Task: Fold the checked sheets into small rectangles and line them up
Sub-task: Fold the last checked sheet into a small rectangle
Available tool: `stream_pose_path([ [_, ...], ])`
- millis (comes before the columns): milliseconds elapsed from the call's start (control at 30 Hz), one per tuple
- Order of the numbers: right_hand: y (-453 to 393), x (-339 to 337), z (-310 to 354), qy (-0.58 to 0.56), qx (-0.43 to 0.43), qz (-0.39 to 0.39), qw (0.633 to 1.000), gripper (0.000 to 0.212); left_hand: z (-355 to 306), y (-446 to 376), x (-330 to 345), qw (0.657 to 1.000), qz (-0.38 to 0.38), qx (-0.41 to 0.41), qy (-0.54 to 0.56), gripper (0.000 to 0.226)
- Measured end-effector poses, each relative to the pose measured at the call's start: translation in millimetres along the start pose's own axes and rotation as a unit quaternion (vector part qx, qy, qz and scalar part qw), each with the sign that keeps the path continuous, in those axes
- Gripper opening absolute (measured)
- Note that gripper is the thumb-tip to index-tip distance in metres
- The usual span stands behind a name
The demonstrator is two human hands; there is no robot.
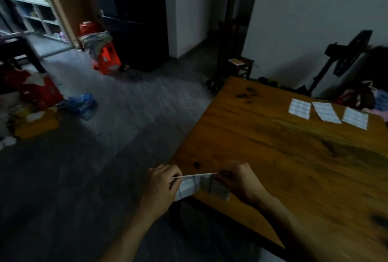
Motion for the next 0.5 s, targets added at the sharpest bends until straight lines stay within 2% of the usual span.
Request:
stream_pose_path([
  [167,-91,43,58,0.000,-0.024,-0.045,0.999,0.023,77,0,-73,0.999,-0.020,-0.041,0.022,0.010],
  [267,-139,64,84,-0.011,-0.045,-0.028,0.999,0.012,114,-9,-113,0.998,-0.032,-0.051,0.017,0.019],
  [500,-234,102,101,0.005,-0.123,0.013,0.992,0.008,186,-48,-164,0.993,-0.086,-0.076,-0.007,0.025],
])
Point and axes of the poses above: each hand's wrist, its own y-axis away from the middle knuckle, its own x-axis out of the palm, z = x × y, the point moved 2 cm from there along -y, towards the middle knuckle, and after that the axes turned 14 degrees about -x, right-handed, at the moved point
